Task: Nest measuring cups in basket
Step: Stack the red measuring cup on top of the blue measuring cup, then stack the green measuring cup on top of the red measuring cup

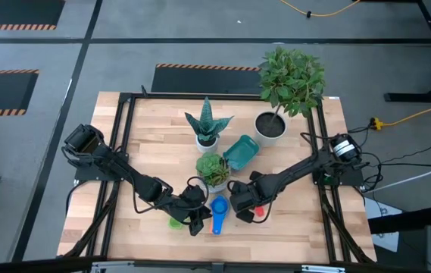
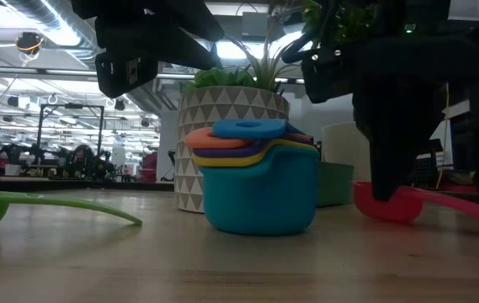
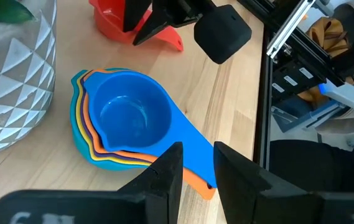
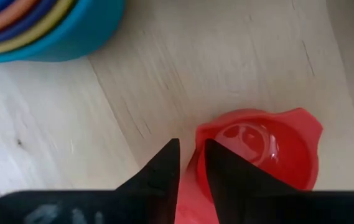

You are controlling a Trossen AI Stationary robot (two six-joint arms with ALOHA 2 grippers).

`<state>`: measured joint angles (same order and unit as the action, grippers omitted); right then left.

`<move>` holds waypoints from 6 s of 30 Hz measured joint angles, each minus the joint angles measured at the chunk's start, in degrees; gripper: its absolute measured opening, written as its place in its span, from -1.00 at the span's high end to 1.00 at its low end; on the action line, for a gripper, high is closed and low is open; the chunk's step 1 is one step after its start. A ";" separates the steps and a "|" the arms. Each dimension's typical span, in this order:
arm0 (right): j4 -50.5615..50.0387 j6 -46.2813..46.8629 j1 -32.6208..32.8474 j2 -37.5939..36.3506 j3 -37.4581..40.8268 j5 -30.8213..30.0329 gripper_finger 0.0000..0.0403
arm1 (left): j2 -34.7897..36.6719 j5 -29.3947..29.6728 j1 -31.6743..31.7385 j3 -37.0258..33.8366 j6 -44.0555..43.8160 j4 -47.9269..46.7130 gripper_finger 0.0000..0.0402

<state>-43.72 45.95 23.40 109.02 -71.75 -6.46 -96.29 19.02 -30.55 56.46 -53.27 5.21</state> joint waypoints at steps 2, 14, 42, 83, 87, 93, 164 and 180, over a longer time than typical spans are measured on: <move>-0.04 -1.72 -0.01 -0.57 0.00 0.01 0.61 | 0.00 0.00 0.00 0.00 -0.01 -0.01 0.59; -4.67 -18.54 -0.02 -11.63 -0.02 -4.36 0.61 | 0.00 0.01 0.00 -0.01 -0.08 0.00 0.59; 1.44 -34.34 -9.00 -13.98 11.08 5.07 0.60 | 0.00 0.03 0.00 -0.01 -0.05 0.00 0.59; 5.00 -36.18 -10.43 -10.07 11.17 6.62 0.60 | 0.00 0.01 -0.01 -0.01 -0.05 0.00 0.59; 5.38 -35.99 -10.43 -10.07 11.17 6.62 0.60 | 0.00 0.01 -0.02 -0.01 -0.05 0.00 0.59; 5.51 -35.96 -10.43 -9.53 11.17 6.60 0.60 | 0.00 0.01 -0.01 -0.01 -0.05 0.00 0.59; 19.20 -2.82 -4.44 -4.23 -2.03 5.56 0.90 | 0.00 0.03 -0.02 -0.01 1.41 0.55 0.59; 19.49 -5.28 -4.48 -4.23 -2.03 1.41 0.63 | 0.00 0.01 -0.01 -0.01 1.45 0.48 0.59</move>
<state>-24.23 40.67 18.92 104.79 -73.78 -5.05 -96.29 19.03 -30.56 56.45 -51.81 5.69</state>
